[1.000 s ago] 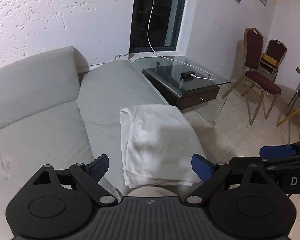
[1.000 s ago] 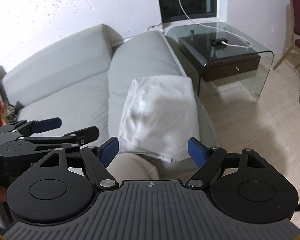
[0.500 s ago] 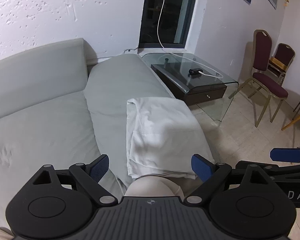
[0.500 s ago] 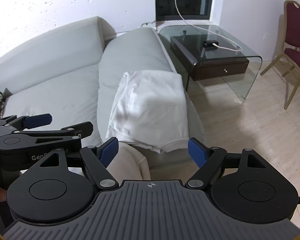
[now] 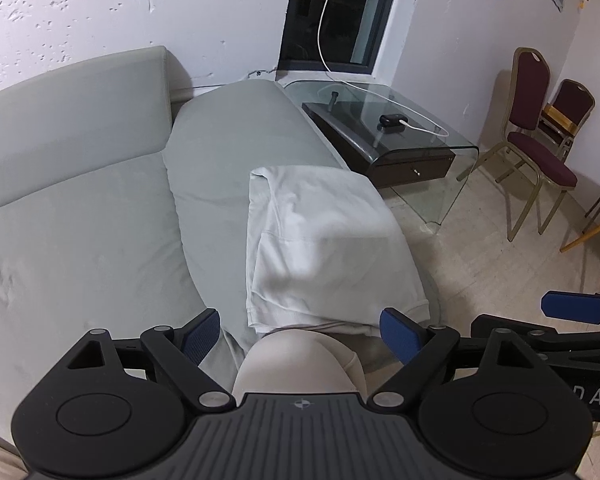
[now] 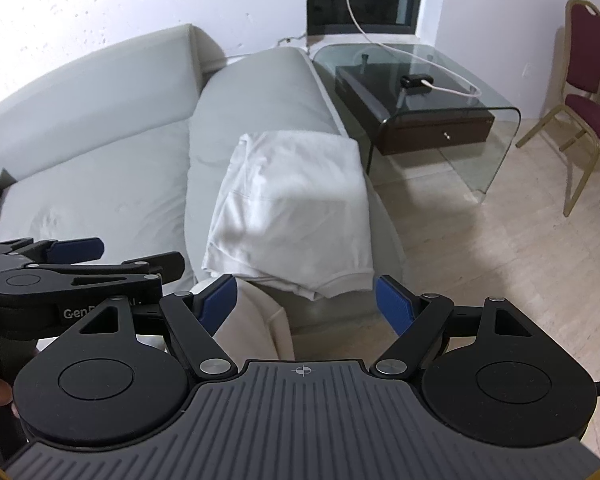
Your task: Fold clothes
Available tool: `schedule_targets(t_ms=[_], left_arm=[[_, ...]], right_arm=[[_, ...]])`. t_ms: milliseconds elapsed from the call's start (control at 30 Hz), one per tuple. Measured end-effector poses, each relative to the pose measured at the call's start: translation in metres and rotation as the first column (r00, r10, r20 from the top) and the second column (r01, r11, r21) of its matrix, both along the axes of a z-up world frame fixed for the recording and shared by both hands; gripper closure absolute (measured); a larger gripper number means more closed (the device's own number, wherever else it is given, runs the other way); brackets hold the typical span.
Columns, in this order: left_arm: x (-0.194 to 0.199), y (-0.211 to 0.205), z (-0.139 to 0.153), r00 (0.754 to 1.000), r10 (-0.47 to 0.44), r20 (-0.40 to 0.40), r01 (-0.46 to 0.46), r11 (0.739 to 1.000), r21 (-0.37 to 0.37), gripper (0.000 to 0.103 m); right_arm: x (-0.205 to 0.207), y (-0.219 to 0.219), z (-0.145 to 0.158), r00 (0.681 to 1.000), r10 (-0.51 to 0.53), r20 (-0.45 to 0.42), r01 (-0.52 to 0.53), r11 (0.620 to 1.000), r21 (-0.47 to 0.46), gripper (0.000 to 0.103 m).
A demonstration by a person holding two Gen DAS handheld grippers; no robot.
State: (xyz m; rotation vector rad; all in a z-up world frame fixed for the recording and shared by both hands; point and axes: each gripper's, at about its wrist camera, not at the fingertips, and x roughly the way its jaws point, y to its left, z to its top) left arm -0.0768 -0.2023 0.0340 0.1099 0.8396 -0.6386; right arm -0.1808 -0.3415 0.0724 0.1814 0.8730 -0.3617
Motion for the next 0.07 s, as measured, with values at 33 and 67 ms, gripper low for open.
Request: schedule_targets(t_ms=[33, 67], left_arm=[[0.0005, -0.0005, -0.0013, 1.0, 0.002, -0.003, -0.002, 1.0, -0.001, 0.016], [0.0011, -0.001, -0.0027, 1.0, 0.006, -0.005, -0.006, 1.0, -0.002, 0.015]], right_arm=[[0.0003, -0.0009, -0.0014, 1.0, -0.002, -0.001, 0.002, 1.0, 0.003, 0.022], [0.0005, -0.0019, -0.0028, 1.0, -0.004, -0.002, 0.004, 1.0, 0.008, 0.022]])
